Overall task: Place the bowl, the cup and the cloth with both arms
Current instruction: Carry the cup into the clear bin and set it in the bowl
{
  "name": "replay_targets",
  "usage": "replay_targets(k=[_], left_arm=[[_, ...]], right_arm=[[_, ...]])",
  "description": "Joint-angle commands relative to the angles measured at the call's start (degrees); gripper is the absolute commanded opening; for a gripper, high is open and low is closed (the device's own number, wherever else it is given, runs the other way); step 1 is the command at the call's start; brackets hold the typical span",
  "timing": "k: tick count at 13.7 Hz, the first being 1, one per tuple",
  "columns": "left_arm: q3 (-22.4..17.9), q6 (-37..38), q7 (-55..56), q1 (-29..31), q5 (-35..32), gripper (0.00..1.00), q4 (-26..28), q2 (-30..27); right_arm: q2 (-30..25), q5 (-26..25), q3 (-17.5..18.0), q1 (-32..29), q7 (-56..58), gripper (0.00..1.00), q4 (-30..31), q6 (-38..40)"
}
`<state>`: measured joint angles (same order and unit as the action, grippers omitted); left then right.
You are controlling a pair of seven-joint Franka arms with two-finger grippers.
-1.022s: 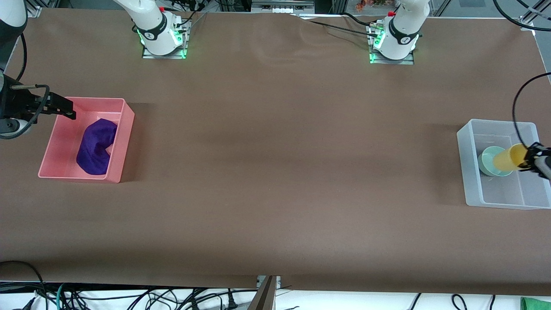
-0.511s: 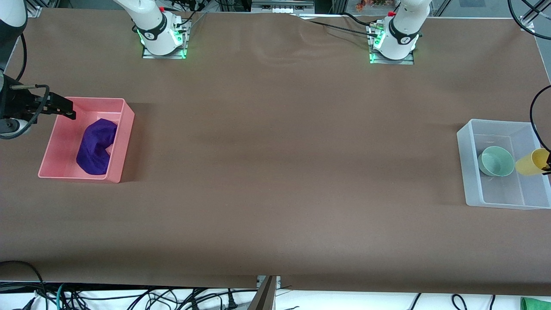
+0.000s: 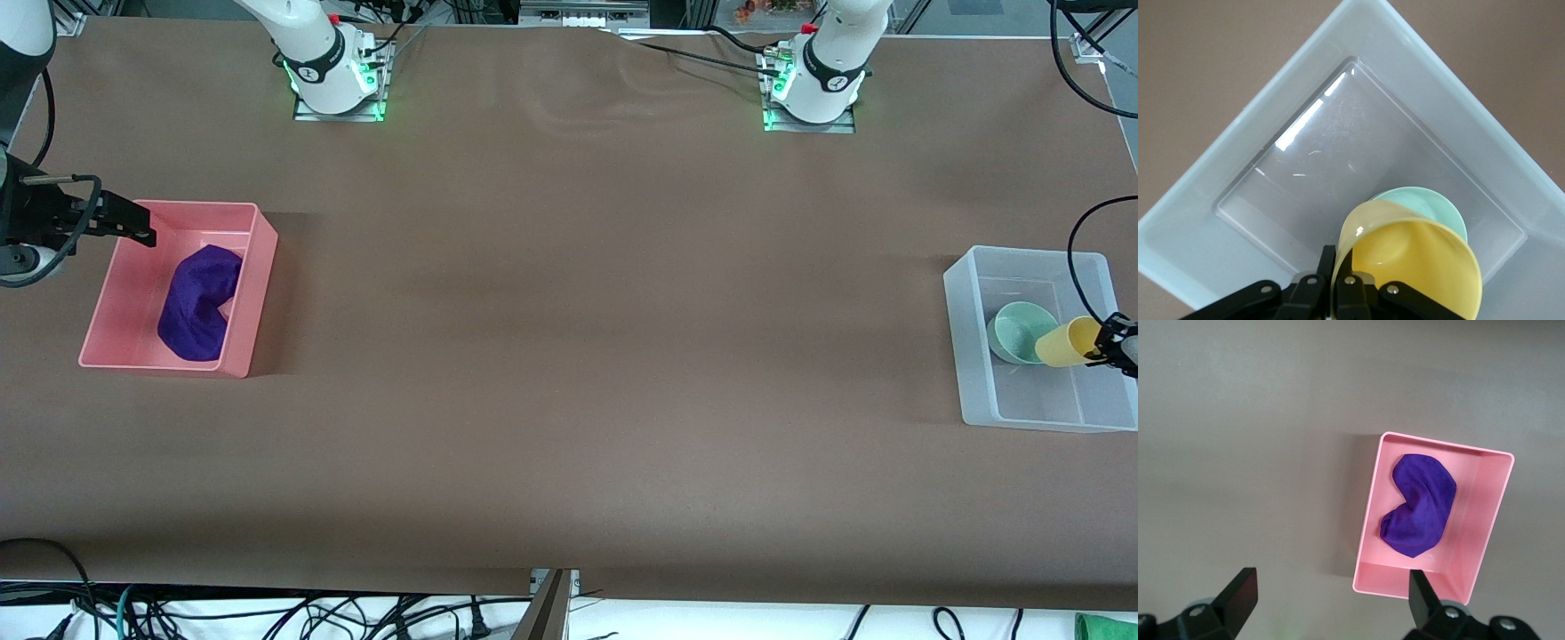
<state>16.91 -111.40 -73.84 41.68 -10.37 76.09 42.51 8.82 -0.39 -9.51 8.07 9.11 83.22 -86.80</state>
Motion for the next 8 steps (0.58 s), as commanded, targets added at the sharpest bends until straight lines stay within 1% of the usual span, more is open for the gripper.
replay_targets(k=[1, 3, 4, 5, 6, 8], left_arm=[[0.8, -0.2, -0.5, 0.6, -0.7, 0.04, 0.3, 0.3], [0.8, 0.7, -0.8, 1.1, -0.8, 0.00, 1.7, 0.0], [0.8, 1.6, -0.9, 1.4, -0.9, 0.00, 1.7, -0.1], [0.8, 2.1, -0.8, 1.4, -1.1, 0.20, 1.8, 0.0], [0.8, 2.1, -0.8, 1.3, -0.9, 0.99, 1.3, 0.2], [1.2, 3.7, -0.6, 1.3, -0.6, 1.00, 1.0, -0.9]], right_arm=[[-0.1, -0.7, 0.2, 0.0, -0.2, 1.00, -0.4, 0.5], [-0.1, -0.7, 0.2, -0.1, -0.3, 1.00, -0.5, 0.4], [-0.1, -0.7, 0.2, -0.1, -0.3, 1.00, -0.5, 0.3], [-0.1, -0.7, 0.2, -0.1, -0.2, 1.00, -0.5, 0.3], [-0.1, -0.7, 0.1, -0.1, -0.3, 1.00, -0.5, 0.2], [-0.1, -0.7, 0.2, -0.1, -0.3, 1.00, -0.5, 0.2]])
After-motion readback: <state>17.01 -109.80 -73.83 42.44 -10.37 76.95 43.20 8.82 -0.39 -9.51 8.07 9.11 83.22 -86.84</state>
